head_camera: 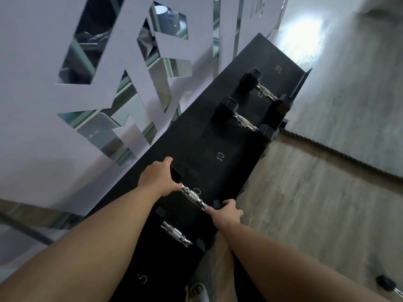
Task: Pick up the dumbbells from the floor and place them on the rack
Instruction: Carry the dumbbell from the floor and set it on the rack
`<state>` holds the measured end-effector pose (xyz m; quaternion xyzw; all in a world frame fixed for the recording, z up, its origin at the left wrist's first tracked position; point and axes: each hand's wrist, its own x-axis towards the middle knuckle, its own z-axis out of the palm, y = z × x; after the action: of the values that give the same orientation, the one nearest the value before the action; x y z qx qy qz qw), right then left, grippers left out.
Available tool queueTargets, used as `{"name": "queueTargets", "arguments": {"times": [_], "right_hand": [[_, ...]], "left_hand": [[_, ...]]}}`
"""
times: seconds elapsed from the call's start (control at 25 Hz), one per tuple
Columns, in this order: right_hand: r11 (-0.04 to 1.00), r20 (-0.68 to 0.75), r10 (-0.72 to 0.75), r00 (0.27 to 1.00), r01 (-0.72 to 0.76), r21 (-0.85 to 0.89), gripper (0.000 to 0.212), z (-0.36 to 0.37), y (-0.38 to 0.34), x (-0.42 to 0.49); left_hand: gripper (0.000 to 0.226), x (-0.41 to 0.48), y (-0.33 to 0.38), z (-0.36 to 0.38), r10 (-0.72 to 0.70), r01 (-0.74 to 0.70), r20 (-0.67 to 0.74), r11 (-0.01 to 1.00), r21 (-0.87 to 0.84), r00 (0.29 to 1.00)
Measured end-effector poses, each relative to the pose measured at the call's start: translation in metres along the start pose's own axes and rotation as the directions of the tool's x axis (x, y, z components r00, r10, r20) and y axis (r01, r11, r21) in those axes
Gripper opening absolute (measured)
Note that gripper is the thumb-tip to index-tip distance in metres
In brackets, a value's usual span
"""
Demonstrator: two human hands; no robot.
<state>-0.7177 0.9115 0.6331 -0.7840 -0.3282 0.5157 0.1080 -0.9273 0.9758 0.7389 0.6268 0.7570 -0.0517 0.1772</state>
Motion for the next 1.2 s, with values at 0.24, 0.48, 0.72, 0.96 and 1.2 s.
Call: {"name": "queueTargets", "arguments": {"times": [0.24,0.48,0.72,0.96,1.2], "right_hand": [[1.0,0.016,0.017,1.0,-0.017,-0.025,0.073,-0.046,-0.036,0.08],[0.998,0.02,0.003,1.0,-0.002,-0.066,0.076,-0.069,-0.077,0.143],[0.996,-0.006,0.017,1.0,-0.018,-0.086,0.076,-0.091,-0.102,0.185],[0.999,-0.099,0.023,0.995,-0.026,-0.035,0.07,-0.093,-0.077,0.198],[1.0,-0.072,0.014,0.997,-0.016,-0.026,0.078,-0.113,-0.081,0.223]], "left_hand": [[0.089,0.086,0.056,0.013,-0.026,0.027,0.031,0.999,-0.02,0.999],[0.091,0.157,0.081,0.014,-0.047,0.048,0.017,0.999,-0.014,0.999],[0.089,0.202,0.106,0.027,-0.049,0.052,0.043,0.997,-0.065,0.998],[0.093,0.215,0.118,0.063,-0.072,0.081,0.072,0.988,-0.129,0.995],[0.091,0.228,0.118,0.063,-0.064,0.085,0.116,0.98,-0.179,0.991]]}}
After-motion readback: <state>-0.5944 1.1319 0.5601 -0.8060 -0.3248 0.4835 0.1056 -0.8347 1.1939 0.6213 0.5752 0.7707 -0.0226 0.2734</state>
